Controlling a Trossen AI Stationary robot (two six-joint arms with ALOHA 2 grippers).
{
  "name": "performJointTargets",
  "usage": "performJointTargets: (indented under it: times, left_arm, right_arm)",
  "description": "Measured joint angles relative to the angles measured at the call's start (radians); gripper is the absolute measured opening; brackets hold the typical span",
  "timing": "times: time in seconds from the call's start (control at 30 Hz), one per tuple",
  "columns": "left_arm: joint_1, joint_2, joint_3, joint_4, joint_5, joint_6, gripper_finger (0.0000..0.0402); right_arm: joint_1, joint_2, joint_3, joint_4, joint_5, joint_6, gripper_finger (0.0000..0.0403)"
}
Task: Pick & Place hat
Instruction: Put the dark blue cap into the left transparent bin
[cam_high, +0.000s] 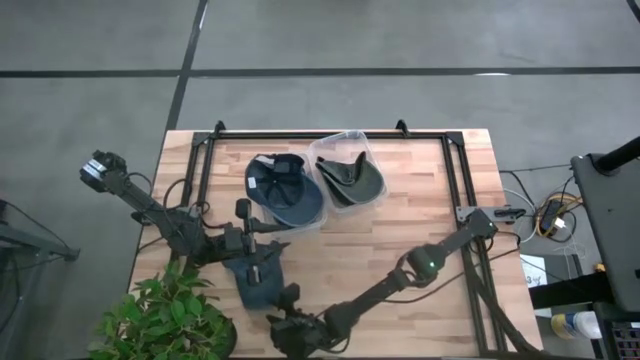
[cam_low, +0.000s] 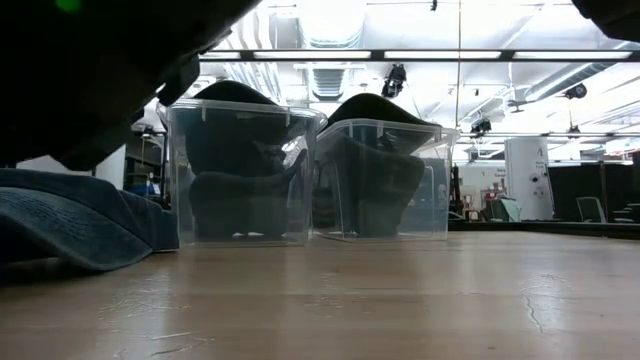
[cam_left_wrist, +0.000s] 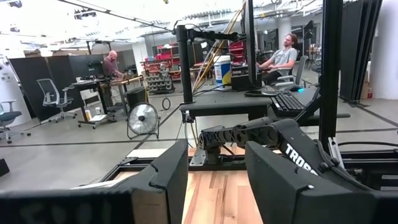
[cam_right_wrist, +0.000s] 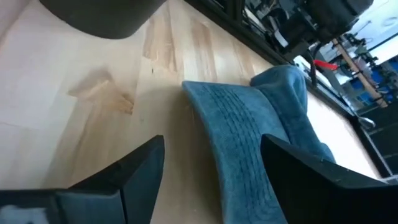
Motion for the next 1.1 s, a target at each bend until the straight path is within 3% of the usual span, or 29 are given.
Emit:
performJointTargets:
  times: [0.33, 0.43, 0.6, 0.87, 1.1]
  left_arm:
    - [-0.001, 0.0, 0.0, -0.001, 0.015, -0.009, 0.0153]
    - [-0.001, 0.0, 0.0, -0.001, 0.027, -0.01, 0.0153]
    - [-0.001, 0.0, 0.0, -0.002, 0.028, -0.01, 0.0153]
    - [-0.001, 0.0, 0.0, 0.001, 0.028, -0.027, 0.0153]
    - [-0.002, -0.011, 0.008, 0.003, 0.078, -0.023, 0.0153]
  right_arm:
    - [-0.044, -0.001, -0.004, -0.036, 0.051, -0.02, 0.0215]
    - [-0.044, -0.002, -0.004, -0.045, 0.06, -0.023, 0.0167]
    - [-0.04, -0.003, 0.005, -0.083, 0.091, -0.065, 0.0035]
    - [0.012, -0.08, 0.003, -0.195, 0.196, -0.03, 0.0012]
    - [0.051, -0.187, 0.003, -0.396, 0.228, 0.211, 0.001]
